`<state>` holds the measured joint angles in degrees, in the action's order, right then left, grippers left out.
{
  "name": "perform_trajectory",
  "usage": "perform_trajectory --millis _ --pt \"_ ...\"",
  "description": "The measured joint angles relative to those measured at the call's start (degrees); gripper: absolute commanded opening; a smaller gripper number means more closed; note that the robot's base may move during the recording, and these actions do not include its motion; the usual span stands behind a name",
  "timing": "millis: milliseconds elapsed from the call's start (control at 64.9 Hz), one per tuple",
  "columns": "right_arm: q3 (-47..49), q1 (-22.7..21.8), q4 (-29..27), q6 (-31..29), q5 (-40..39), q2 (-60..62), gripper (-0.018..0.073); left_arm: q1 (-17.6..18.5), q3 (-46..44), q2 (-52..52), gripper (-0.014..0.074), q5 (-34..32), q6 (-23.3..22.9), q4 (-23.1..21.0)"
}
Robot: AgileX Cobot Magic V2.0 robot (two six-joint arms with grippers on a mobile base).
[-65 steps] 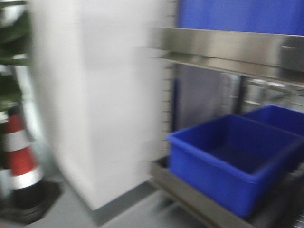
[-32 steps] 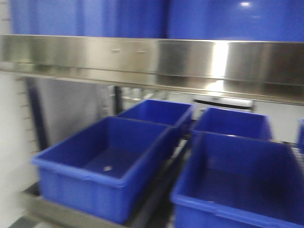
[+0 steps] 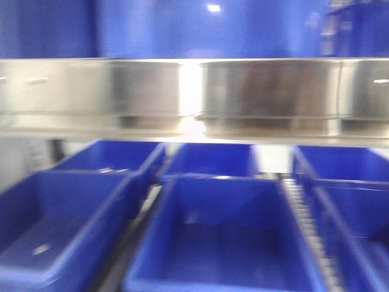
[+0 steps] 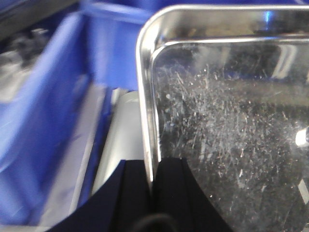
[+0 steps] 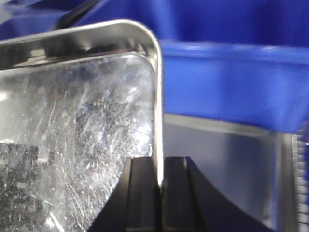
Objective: Stack silver trays without gaps
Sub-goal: 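Raise the held tray above the silver tray on the upper shelf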
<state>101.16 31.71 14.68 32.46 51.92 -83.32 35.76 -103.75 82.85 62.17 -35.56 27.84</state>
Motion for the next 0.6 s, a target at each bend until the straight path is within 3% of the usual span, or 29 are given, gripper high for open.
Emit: perform_trajectory --millis 601 --pt "0.0 0.0 0.0 0.0 0.0 0.0 -0.0074 0.0 0.0 0.0 -0.0012 0.0 0.0 0.0"
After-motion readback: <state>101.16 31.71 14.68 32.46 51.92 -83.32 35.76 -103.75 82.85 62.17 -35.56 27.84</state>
